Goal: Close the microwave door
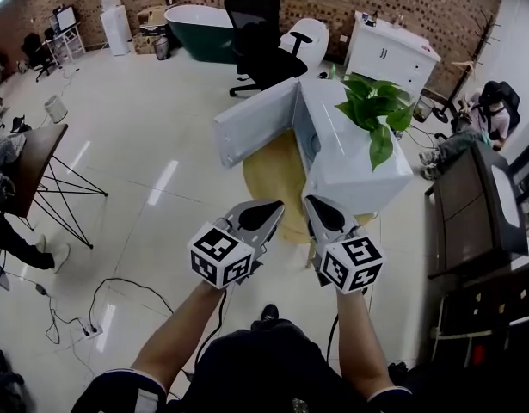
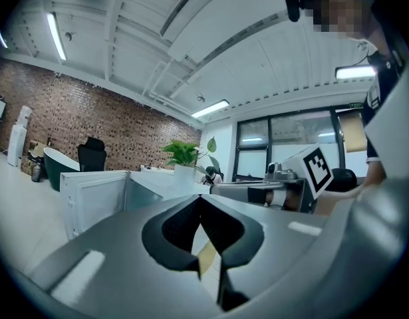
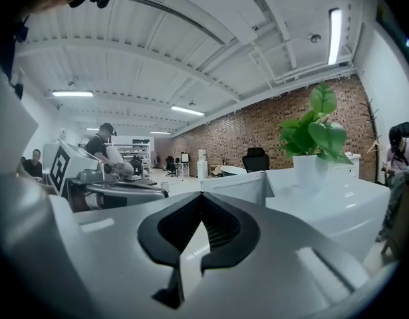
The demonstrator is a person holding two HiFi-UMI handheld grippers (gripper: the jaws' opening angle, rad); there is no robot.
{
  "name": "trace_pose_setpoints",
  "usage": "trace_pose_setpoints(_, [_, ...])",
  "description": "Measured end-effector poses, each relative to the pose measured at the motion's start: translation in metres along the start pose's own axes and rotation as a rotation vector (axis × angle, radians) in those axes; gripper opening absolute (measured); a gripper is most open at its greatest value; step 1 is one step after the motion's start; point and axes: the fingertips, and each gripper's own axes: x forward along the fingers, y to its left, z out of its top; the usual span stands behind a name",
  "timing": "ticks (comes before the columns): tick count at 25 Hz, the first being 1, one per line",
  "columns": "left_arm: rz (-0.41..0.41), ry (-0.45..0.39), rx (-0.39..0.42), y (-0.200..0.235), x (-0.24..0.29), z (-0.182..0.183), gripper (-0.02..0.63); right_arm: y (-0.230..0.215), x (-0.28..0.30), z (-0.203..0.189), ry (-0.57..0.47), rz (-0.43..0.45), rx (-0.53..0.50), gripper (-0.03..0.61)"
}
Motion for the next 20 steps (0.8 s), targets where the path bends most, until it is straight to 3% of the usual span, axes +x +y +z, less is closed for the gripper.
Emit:
trace_pose_setpoints(10, [0.066, 0.014, -0.006, 0.06, 0.031, 0.006, 0.011, -0.033, 0.051, 0.011, 0.007, 0.047, -0.011, 0.002])
trace_pose_setpoints(20, [-0.066, 0.036, 0.0, 0.114, 0.061, 0.017, 0.011, -0.05, 0.101, 0.012, -0.001, -0.079, 0.039, 0.002])
